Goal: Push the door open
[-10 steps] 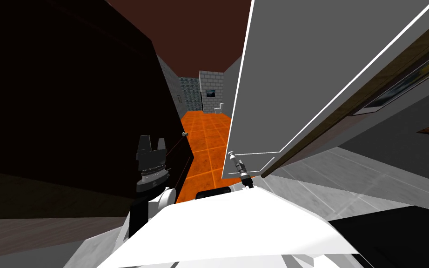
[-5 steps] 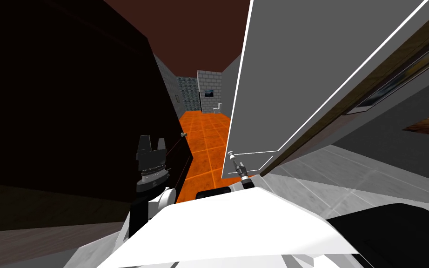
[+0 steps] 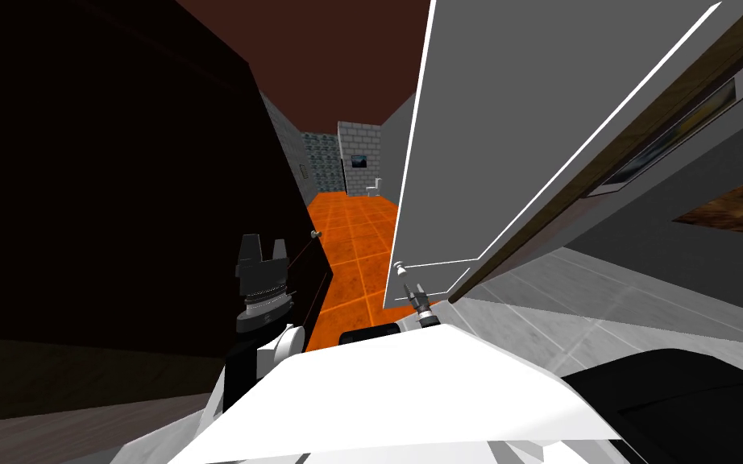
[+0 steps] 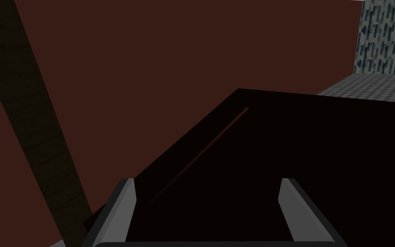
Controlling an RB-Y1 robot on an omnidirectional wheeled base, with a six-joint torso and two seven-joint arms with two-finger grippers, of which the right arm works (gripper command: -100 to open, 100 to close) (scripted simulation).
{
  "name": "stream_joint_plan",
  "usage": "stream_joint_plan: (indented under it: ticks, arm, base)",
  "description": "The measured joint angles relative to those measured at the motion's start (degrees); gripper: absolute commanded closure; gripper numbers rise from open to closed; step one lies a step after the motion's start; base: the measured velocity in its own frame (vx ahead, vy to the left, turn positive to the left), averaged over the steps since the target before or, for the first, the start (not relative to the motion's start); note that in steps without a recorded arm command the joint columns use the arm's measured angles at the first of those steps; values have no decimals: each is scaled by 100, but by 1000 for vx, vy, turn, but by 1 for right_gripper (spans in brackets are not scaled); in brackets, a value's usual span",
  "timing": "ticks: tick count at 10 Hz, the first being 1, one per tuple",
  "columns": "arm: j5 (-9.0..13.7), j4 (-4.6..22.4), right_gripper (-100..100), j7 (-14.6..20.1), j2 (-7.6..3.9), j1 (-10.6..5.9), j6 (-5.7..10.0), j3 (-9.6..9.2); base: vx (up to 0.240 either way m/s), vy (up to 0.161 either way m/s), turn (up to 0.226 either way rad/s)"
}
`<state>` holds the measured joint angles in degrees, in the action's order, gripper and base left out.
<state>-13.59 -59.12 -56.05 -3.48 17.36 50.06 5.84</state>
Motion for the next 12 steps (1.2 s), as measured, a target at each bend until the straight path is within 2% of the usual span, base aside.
stream_joint_plan:
  ticks: [2,5,7,10,12]
  arm:
    - [-98,-214,-100,-308,53,256,10,-61]
    - [-196,-283,-100,-786,102,471,117,-103]
    - [-254,-465,-100,-1022,111,626,90,-140]
    - [-373,-721,-100,-1484,183,941,113,-215]
    - [-402,-779,-100,-1614,195,1006,113,-230]
  base:
    - [6,21,-67]
    - [6,16,-49]
    - [5,16,-49]
    - [3,16,-47]
    - [47,14,8]
